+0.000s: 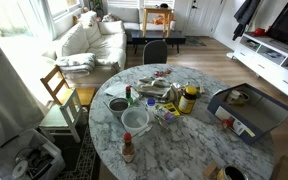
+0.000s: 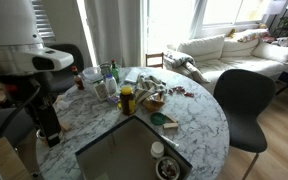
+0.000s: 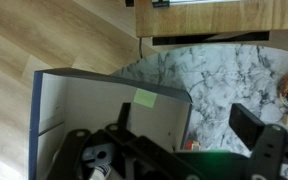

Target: Pick up the clear cup and silver cup together and put them in the box

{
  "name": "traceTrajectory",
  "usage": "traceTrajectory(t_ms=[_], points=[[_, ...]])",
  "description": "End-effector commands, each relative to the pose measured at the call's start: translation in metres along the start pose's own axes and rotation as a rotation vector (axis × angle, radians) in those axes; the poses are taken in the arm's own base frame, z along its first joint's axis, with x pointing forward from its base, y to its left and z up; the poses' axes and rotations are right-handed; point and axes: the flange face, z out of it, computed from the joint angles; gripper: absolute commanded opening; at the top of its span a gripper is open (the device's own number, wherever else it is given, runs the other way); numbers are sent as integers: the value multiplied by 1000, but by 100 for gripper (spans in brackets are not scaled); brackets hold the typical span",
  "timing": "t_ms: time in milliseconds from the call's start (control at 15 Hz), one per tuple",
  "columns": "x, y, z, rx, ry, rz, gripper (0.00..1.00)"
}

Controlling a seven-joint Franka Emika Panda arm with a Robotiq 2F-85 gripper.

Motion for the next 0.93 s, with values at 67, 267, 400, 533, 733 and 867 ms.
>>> traceTrajectory(t_ms=[67,267,400,533,733,867], points=[[0,0,0,0,-1,0,100],[0,0,0,0,-1,0,100],[5,-4,-2,-5,5,-17,100],[26,-20,-6,-18,18,-68,100],[65,-52,-22,-52,64,-174,75],[92,-79,-35,-61,106,-242,58]])
